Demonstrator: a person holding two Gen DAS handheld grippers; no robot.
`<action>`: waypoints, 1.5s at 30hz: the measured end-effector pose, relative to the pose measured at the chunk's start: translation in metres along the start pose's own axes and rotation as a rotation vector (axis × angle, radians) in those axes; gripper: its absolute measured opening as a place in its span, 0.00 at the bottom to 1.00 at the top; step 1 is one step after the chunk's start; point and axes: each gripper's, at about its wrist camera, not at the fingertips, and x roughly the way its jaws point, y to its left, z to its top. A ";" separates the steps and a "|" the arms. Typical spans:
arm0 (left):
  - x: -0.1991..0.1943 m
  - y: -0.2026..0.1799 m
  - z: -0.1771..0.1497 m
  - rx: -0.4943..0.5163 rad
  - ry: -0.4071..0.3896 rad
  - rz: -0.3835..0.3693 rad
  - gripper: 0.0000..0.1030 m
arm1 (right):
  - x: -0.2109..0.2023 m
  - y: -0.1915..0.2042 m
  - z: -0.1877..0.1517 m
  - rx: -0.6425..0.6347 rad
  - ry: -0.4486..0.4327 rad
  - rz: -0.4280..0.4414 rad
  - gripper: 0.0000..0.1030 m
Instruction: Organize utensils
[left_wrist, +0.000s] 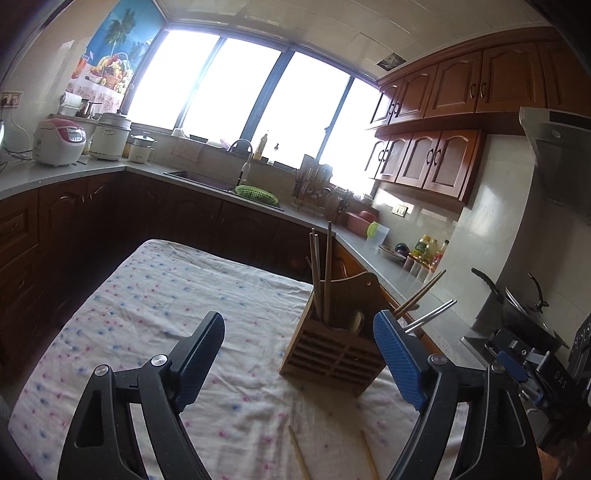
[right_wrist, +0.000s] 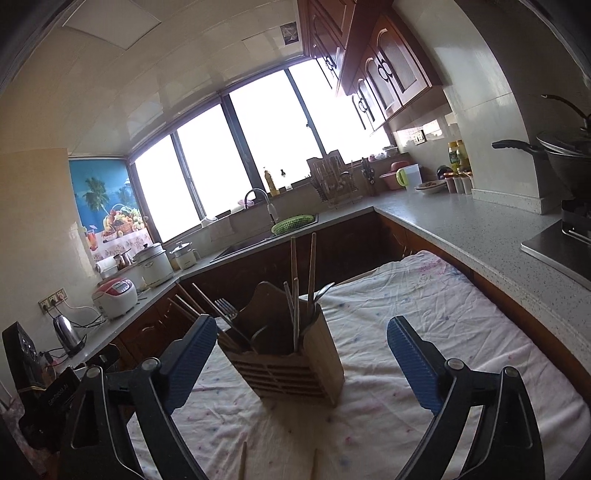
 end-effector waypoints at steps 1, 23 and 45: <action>-0.007 0.002 -0.003 0.000 0.002 0.003 0.81 | -0.003 0.002 -0.004 -0.003 0.008 0.000 0.92; -0.094 -0.017 -0.047 0.187 -0.083 0.070 0.99 | -0.075 0.018 -0.054 -0.167 -0.086 -0.034 1.00; -0.097 -0.029 -0.072 0.282 -0.011 0.173 0.99 | -0.082 0.015 -0.092 -0.226 -0.035 -0.072 1.00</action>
